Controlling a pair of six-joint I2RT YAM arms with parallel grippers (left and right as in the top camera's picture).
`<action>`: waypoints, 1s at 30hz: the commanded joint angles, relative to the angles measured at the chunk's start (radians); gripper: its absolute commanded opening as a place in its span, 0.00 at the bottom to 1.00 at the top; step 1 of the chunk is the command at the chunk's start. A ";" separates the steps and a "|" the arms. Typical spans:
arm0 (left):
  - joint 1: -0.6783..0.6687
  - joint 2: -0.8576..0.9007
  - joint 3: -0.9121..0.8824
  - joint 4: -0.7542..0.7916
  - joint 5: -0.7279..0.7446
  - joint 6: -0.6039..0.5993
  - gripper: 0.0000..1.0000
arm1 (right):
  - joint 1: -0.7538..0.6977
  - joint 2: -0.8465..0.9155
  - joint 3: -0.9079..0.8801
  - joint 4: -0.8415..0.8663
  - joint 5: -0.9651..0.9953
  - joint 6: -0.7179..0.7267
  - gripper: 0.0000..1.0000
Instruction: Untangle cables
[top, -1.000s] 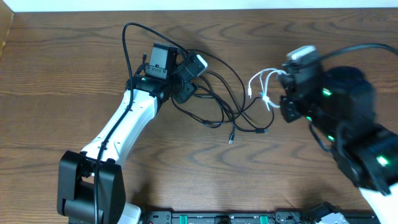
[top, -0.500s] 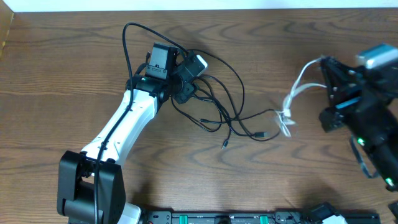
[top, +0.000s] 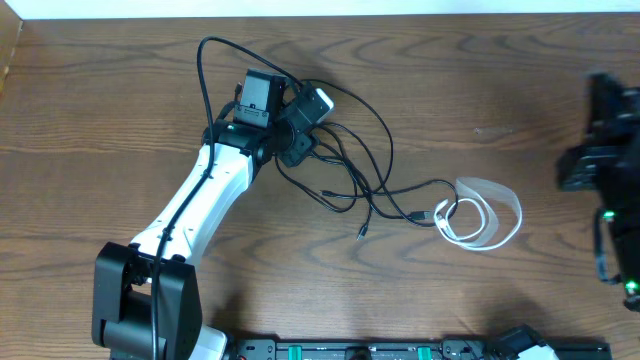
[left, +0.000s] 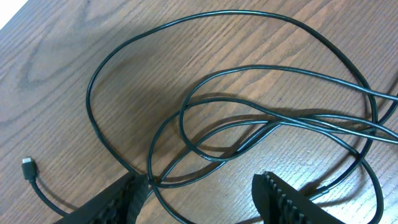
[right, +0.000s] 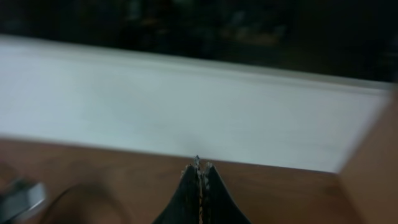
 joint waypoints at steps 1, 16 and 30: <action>0.007 -0.013 0.002 -0.005 -0.002 0.005 0.60 | 0.003 -0.011 0.085 0.007 0.214 -0.014 0.01; 0.007 -0.013 0.002 -0.005 -0.002 0.005 0.65 | 0.003 0.106 0.023 -0.441 0.013 0.353 0.56; 0.007 -0.013 0.002 -0.005 -0.002 0.005 0.65 | 0.003 0.201 -0.580 -0.382 0.093 1.391 0.86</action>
